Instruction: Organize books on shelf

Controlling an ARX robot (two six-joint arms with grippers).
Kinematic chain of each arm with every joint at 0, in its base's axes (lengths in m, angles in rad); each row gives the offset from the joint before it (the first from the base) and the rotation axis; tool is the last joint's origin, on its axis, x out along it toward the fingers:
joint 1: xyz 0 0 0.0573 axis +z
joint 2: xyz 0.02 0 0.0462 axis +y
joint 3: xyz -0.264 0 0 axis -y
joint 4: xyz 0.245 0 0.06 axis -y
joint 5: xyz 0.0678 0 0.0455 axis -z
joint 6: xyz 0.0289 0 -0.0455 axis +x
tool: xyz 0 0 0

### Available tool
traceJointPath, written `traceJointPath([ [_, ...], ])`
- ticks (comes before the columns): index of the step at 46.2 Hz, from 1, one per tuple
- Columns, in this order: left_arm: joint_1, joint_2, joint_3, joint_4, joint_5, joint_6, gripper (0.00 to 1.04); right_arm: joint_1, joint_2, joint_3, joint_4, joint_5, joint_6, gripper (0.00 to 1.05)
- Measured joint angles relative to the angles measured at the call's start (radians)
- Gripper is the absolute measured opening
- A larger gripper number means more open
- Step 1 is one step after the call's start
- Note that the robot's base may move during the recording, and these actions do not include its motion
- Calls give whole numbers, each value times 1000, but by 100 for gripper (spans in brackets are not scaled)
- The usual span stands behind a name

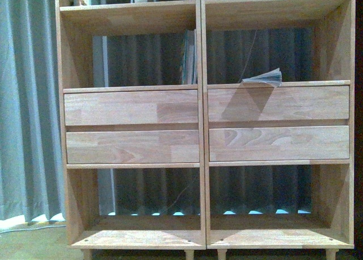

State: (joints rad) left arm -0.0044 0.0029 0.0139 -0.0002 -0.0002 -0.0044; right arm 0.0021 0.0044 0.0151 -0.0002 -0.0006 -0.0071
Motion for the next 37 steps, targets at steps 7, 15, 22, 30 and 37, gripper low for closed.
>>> traceJointPath([
  [7, 0, 0, 0, 0, 0, 0, 97, 0, 0, 0, 0, 0, 0, 98],
  [15, 0, 0, 0, 0, 0, 0, 97, 0, 0, 0, 0, 0, 0, 98],
  [22, 0, 0, 0, 0, 0, 0, 97, 0, 0, 0, 0, 0, 0, 98],
  [30, 0, 0, 0, 0, 0, 0, 97, 0, 0, 0, 0, 0, 0, 98],
  [37, 0, 0, 0, 0, 0, 0, 97, 0, 0, 0, 0, 0, 0, 98],
])
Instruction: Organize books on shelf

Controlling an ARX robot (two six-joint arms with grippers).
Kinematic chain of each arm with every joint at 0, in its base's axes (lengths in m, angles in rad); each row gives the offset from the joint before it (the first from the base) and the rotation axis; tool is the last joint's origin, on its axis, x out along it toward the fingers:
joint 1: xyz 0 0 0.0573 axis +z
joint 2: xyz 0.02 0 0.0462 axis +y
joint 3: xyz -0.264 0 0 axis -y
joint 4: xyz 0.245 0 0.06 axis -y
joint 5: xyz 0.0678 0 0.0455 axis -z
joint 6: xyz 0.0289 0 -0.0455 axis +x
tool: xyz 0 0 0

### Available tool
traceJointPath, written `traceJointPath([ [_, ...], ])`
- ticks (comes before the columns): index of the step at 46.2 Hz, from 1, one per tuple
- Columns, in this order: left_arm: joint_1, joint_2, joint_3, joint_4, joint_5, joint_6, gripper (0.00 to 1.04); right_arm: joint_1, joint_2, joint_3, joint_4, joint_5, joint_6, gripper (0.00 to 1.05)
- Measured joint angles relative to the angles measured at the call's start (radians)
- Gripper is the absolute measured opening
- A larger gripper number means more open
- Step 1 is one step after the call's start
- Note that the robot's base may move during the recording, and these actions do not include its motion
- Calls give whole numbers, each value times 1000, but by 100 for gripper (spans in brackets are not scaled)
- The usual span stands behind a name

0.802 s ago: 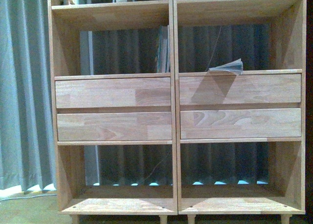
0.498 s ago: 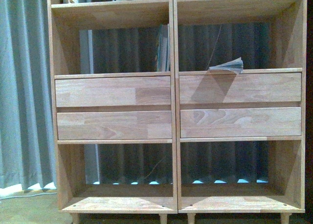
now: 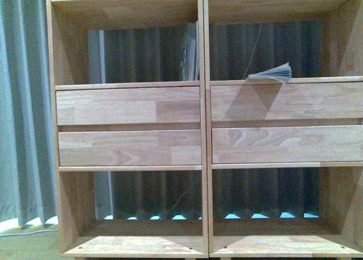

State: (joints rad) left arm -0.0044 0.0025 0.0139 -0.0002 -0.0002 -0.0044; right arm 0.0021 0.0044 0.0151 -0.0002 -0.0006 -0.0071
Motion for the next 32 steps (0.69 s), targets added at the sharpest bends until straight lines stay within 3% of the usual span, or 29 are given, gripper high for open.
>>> traceJointPath([
  [32, 0, 0, 0, 0, 0, 0, 97, 0, 0, 0, 0, 0, 0, 98],
])
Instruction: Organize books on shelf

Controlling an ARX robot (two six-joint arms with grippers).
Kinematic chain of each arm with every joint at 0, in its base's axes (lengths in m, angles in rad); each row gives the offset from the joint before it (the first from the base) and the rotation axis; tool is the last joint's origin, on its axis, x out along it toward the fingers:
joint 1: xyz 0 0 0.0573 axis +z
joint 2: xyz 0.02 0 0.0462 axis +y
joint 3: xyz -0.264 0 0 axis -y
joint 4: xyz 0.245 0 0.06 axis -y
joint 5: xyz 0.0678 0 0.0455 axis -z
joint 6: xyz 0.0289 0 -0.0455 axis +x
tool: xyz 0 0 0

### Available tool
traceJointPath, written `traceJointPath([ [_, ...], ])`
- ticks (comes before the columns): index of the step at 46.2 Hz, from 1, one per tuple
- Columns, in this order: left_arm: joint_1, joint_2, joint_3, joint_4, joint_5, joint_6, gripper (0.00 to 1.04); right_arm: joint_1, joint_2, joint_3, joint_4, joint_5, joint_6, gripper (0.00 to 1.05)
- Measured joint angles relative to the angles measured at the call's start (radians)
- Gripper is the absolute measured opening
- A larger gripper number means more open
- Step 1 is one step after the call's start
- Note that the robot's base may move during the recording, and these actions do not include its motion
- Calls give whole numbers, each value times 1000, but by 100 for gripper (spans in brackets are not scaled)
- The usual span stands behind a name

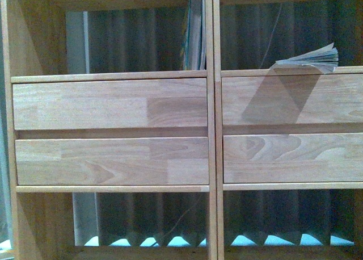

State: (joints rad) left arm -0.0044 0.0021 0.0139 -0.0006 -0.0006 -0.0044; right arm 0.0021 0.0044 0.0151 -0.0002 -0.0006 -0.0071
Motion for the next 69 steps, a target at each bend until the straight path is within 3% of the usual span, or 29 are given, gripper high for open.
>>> traceJointPath([
  [69, 0, 0, 0, 0, 1, 0, 97, 0, 0, 0, 0, 0, 0, 98],
])
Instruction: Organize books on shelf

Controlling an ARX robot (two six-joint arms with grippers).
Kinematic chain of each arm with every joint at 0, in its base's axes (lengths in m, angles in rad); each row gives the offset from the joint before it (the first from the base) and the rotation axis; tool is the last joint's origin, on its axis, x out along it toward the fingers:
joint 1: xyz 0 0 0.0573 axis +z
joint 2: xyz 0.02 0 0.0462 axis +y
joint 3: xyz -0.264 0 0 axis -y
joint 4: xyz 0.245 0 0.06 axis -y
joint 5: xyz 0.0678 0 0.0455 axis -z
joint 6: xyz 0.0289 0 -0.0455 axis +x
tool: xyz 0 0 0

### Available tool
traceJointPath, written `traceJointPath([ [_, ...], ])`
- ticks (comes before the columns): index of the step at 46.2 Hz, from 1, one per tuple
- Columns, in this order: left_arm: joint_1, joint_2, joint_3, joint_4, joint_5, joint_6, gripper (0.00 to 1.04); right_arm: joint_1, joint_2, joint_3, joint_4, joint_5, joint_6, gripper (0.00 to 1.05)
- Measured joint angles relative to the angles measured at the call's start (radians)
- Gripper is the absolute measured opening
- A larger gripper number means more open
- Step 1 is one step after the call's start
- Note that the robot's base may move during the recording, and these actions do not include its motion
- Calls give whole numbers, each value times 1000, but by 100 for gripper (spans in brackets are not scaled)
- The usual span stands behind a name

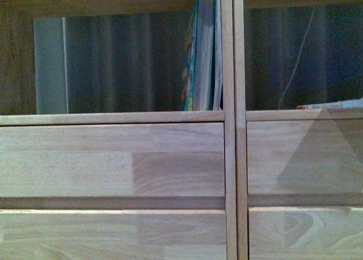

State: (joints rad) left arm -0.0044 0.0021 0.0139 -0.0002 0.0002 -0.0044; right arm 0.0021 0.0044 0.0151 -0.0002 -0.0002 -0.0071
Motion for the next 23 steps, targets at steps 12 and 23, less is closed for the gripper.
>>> traceJointPath([
  [12, 0, 0, 0, 0, 0, 0, 97, -187, 352, 153, 18, -386, 191, 98],
  [23, 0, 0, 0, 0, 0, 0, 97, -204, 933, 472, 431, -423, 688, 98],
])
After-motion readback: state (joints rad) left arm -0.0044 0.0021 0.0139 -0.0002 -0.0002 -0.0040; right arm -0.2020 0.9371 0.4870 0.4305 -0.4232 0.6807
